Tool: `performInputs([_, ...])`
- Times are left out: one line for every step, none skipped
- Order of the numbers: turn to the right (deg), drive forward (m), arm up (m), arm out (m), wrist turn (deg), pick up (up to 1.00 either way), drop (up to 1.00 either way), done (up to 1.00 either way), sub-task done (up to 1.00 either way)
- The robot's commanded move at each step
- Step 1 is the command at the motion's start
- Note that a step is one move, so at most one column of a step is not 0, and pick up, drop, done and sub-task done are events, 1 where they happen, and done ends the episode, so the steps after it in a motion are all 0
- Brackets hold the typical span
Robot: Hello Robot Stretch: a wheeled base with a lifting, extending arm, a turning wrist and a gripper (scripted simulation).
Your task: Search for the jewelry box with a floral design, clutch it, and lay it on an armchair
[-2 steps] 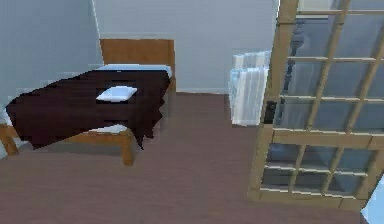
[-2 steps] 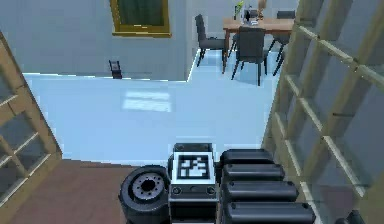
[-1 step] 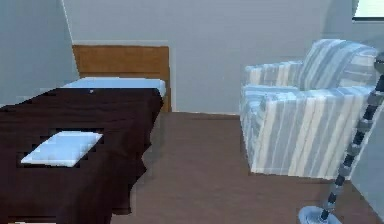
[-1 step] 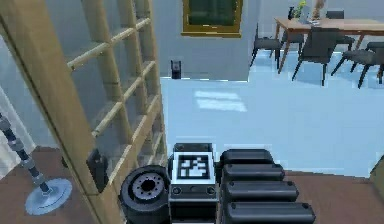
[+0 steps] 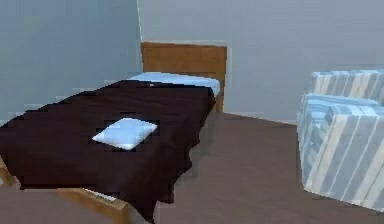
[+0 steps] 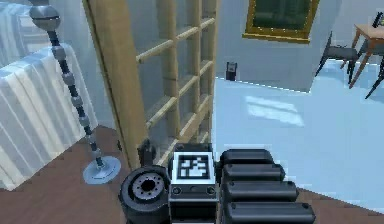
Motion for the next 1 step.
performInputs([0.0,0.05,0.00,0.00,0.0,0.00,0.00,0.00,0.00])
